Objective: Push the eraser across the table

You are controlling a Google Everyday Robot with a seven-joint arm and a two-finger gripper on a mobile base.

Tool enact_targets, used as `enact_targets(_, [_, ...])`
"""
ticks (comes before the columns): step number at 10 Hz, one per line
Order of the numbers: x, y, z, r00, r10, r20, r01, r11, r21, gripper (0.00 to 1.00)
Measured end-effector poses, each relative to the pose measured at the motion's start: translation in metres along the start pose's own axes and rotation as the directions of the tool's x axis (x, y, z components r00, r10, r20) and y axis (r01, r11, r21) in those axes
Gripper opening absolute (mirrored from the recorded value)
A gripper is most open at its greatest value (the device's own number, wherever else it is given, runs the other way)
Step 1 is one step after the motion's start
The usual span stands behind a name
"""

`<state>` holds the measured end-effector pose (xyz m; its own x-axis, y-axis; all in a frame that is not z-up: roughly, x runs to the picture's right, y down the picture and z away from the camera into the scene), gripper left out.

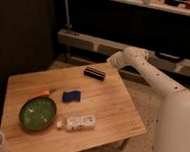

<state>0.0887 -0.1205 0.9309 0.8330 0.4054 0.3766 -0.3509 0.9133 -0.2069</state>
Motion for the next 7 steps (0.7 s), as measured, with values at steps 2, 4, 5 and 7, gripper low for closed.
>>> enact_targets(2, [-0.009,0.0,0.018,0.998,-0.057,0.007,0.057,0.998,0.0,0.4])
enact_targets(4, [-0.016,-0.002,0.03,0.995,-0.096,0.011,0.096,0.995,-0.004,0.4])
enact_targets(5, [-0.019,-0.004,0.038,0.993,-0.12,0.01,0.12,0.993,-0.009,0.4])
enact_targets(7, [-0.028,-0.007,0.055,0.986,-0.168,0.001,0.168,0.985,-0.024,0.4])
